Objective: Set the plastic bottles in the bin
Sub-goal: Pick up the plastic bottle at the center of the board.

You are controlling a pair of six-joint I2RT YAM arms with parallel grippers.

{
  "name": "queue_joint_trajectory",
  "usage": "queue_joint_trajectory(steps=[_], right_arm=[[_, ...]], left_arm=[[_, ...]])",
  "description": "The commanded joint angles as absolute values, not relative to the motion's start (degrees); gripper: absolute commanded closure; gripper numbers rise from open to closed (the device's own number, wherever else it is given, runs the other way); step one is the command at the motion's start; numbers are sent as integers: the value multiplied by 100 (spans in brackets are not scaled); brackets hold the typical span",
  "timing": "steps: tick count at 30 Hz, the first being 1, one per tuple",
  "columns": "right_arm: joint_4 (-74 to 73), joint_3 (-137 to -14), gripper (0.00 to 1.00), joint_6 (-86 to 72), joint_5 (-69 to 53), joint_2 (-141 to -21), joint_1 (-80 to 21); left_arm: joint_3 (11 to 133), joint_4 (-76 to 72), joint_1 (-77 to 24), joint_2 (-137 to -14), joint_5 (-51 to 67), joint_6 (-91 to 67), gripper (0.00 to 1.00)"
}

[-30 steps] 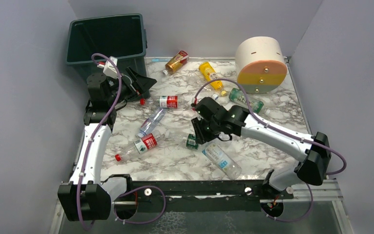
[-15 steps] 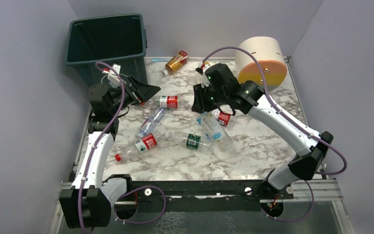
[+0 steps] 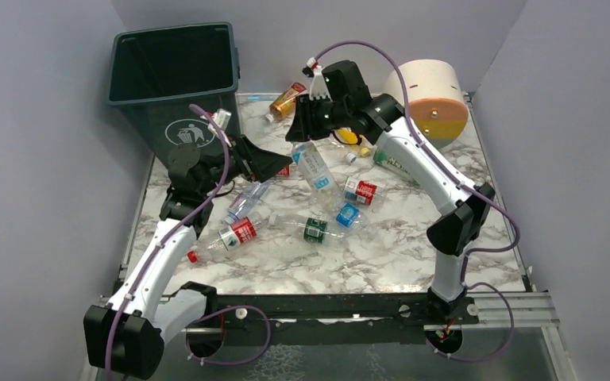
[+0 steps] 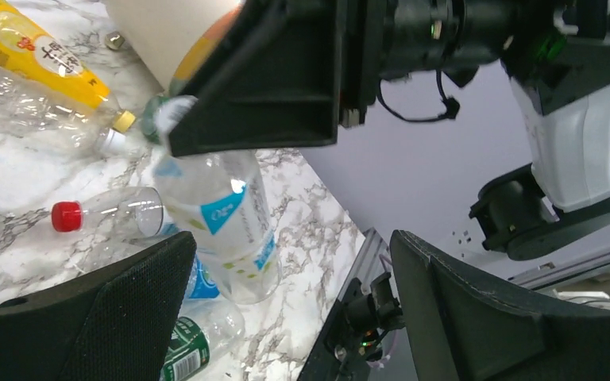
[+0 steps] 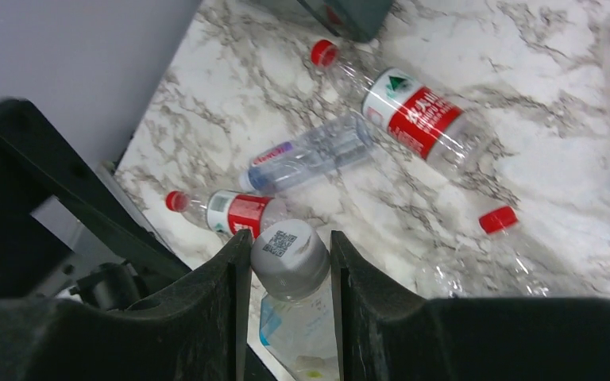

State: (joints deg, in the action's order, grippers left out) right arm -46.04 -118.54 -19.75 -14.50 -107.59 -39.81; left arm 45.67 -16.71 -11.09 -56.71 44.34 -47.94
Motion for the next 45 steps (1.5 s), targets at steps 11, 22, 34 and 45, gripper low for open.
queue_joint_trajectory(steps=[11, 22, 34, 45], right_arm=[[-4023, -12555, 94, -2543, -2893, -11089, -3859], [-3462, -11760, 94, -2797, -3388, -10573, -3867], [-3588, -11428, 62, -2550, -3055, -10317, -3865], [-3670, -10874, 3, -2247, -2606, -9684, -2989]], left_arm=[[4779, -757, -2595, -5838, 2127, -3203, 1], [5110, -680, -3681, -6387, 813, -2818, 3], [5194, -550, -3832, -6322, 447, -2823, 34], [5195, -325, -3832, -6188, 330, -2733, 33]])
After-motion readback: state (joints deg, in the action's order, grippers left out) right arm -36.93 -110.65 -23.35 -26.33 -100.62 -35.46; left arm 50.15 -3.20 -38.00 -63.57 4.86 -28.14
